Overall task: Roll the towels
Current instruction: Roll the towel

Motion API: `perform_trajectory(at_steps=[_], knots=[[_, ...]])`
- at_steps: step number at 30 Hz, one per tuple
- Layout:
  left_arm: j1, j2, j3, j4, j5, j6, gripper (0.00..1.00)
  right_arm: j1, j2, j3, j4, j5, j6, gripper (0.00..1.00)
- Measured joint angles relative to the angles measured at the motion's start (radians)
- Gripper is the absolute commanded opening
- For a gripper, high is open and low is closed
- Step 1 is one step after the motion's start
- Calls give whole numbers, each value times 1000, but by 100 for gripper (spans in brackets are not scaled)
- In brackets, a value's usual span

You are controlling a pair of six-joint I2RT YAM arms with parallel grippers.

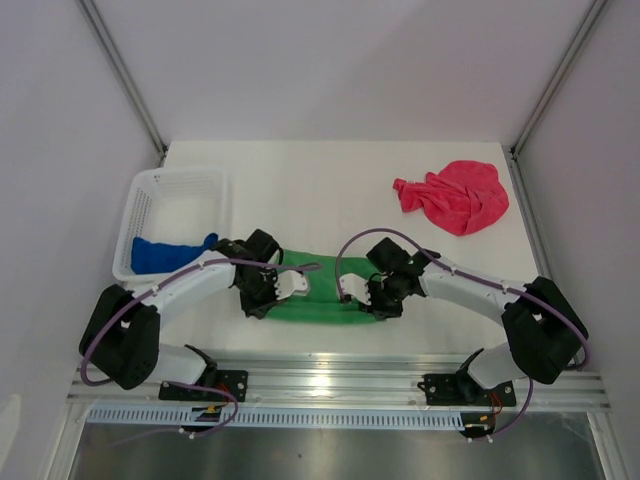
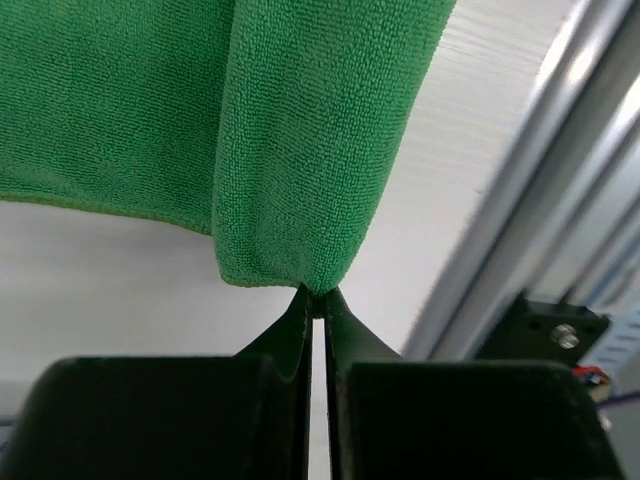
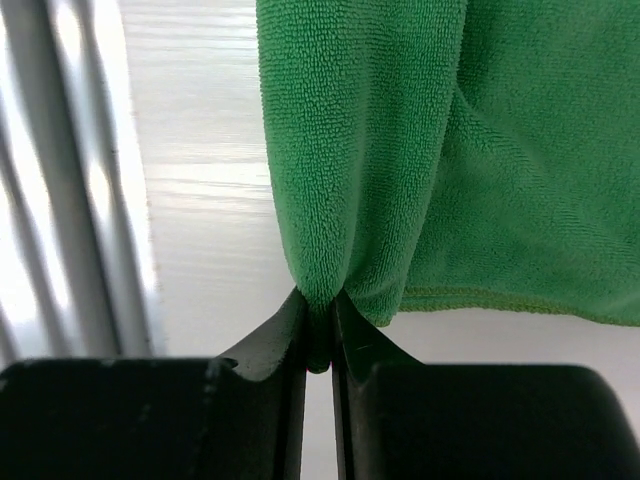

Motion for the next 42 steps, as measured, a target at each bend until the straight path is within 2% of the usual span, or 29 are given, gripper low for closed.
perform_trajectory(at_steps=[5, 9, 17, 20, 21, 23, 25, 28, 29, 31, 37, 42], knots=[[0, -18, 13, -124, 66, 2, 1, 12, -13, 43, -135, -91, 11, 14], [26, 13, 51, -167, 101, 5, 1, -10, 11, 78, -181, -119, 32, 19], [152, 226, 192, -138, 133, 4, 7, -150, 122, 114, -109, -166, 108, 19], [155, 262, 204, -125, 139, 1, 5, -180, 141, 115, -72, -170, 143, 25], [155, 274, 204, -122, 139, 0, 4, -186, 146, 115, -63, -170, 155, 33], [155, 296, 204, -115, 138, -2, 5, -195, 153, 115, -49, -169, 173, 37], [156, 311, 204, -107, 135, -8, 8, -200, 156, 115, -39, -165, 185, 38], [157, 327, 209, -100, 122, -27, 19, -205, 158, 115, -26, -150, 204, 39], [157, 331, 214, -98, 118, -34, 28, -206, 158, 115, -23, -142, 212, 39], [159, 333, 230, -95, 104, -51, 34, -210, 158, 115, -13, -120, 232, 39], [180, 309, 305, -66, 58, -108, 42, -214, 132, 114, 35, -7, 291, 41], [196, 222, 333, -56, 53, -132, 44, -208, -25, 68, 122, 95, 303, 46]])
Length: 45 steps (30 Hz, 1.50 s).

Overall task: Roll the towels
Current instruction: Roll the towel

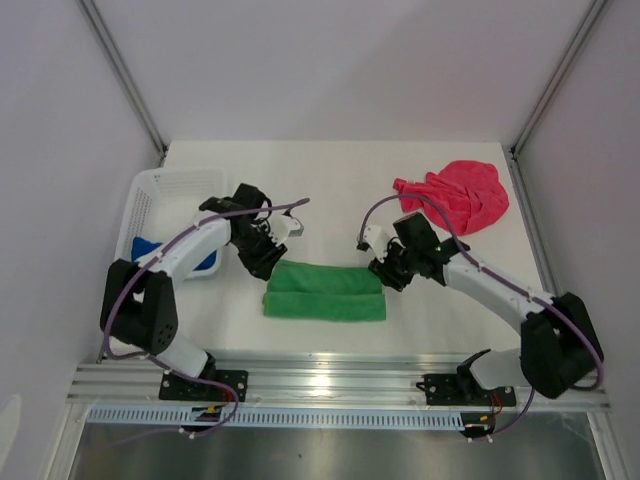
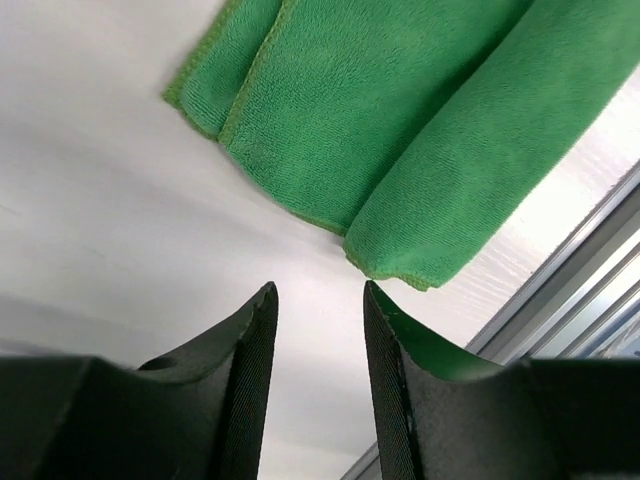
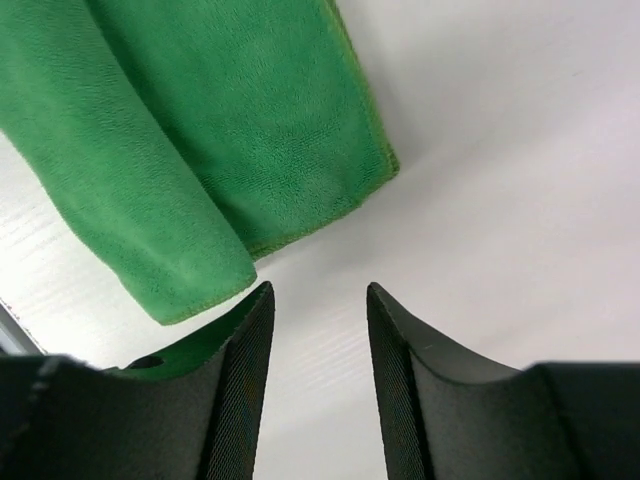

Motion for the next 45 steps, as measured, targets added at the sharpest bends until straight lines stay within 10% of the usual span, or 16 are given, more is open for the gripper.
perform_trajectory(at_steps=[15, 32, 35, 37, 45], knots=[[-285, -430, -438, 155, -72, 55, 52, 327, -244, -288, 122, 107, -143, 51], [-303, -253, -497, 359, -206, 66, 50, 330, -103, -290, 229, 140, -142, 49], [-303, -247, -493, 359, -205, 65, 34, 331, -74, -281, 237, 143, -142, 45], [-304, -240, -490, 363, -207, 60, 1, 330, -62, -272, 237, 148, -143, 37], [-306, -233, -472, 312, -217, 50, 1, 330, -55, -237, 189, 138, -132, 10]])
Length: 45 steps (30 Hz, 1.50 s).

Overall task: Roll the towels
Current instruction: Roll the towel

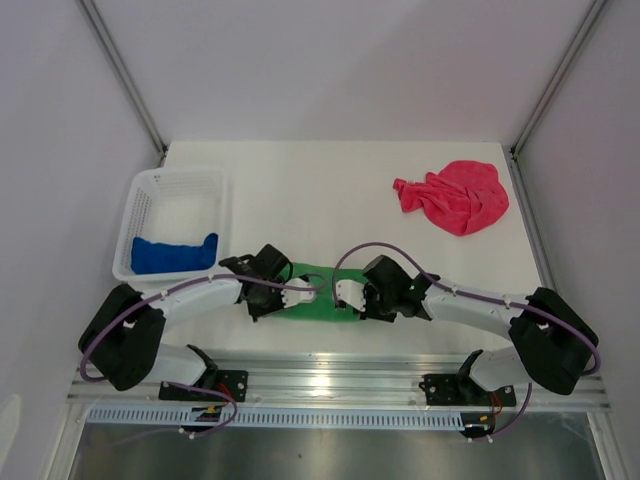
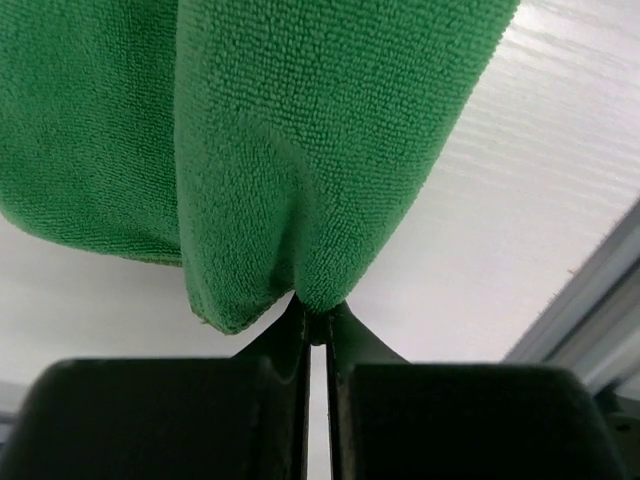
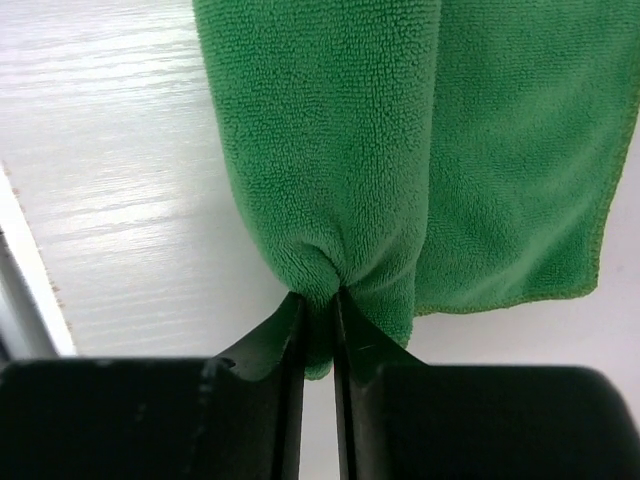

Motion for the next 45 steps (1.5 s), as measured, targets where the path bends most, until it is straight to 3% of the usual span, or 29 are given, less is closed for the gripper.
perform_trajectory(at_steps=[13, 16, 22, 26, 34, 35, 38, 45], knots=[[1, -103, 93, -351, 155, -7, 1, -10, -29, 113, -351, -334, 22, 13], [21, -94, 118, -405, 186, 8, 2, -52, -3, 144, -394, -391, 24, 20], [129, 46, 253, -436, 218, 34, 9, -235, 101, 222, -394, -477, 28, 23], [193, 200, 356, -435, 247, 40, 11, -314, 167, 235, -365, -527, 37, 32], [271, 433, 444, -441, 271, 29, 25, -349, 241, 247, -309, -523, 108, 43], [279, 443, 455, -444, 270, 24, 29, -353, 241, 248, -303, -519, 124, 55], [294, 447, 494, -444, 269, 2, 36, -367, 240, 255, -283, -491, 160, 56], [328, 447, 573, -449, 280, -43, 39, -396, 164, 262, -233, -377, 244, 59]])
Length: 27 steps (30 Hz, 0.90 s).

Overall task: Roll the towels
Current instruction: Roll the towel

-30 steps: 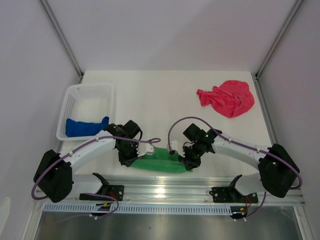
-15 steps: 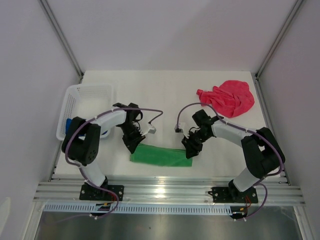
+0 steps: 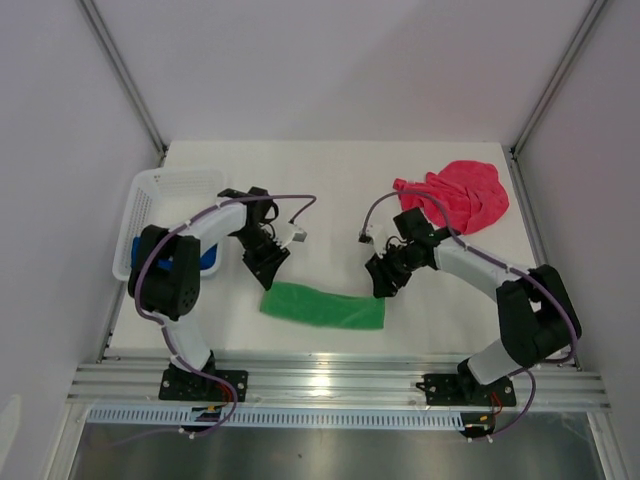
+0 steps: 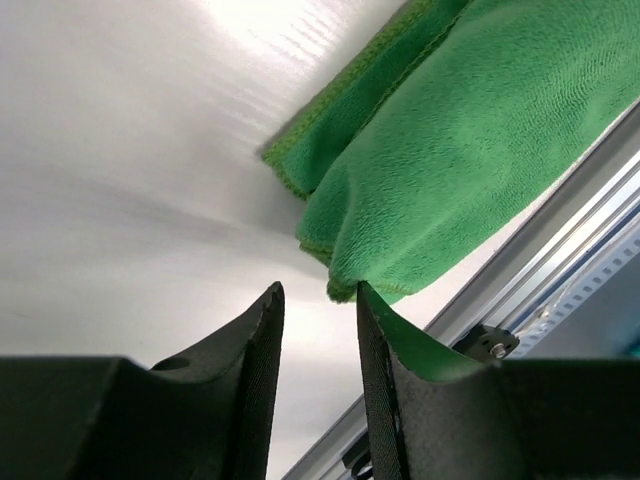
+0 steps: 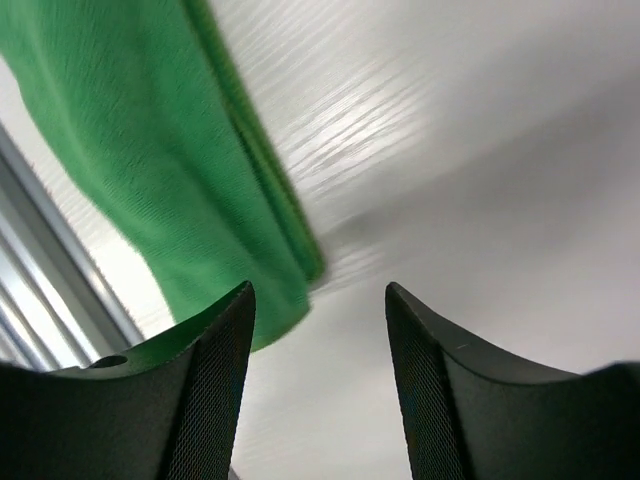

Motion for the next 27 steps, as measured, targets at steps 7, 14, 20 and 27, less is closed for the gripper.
perform_trajectory(at_steps=[7, 14, 20, 27], knots=[[61, 0, 11, -25, 16, -19, 40, -44, -165, 1, 86, 68, 81, 99], [71, -101, -66, 6, 88, -49, 53, -24, -381, -108, 161, 156, 269, 99], [68, -132, -94, 51, 97, -98, 49, 25, -497, -248, 172, 222, 424, 99], [67, -106, -119, 90, 119, -142, 48, -106, -515, -286, 353, 293, 667, 99]])
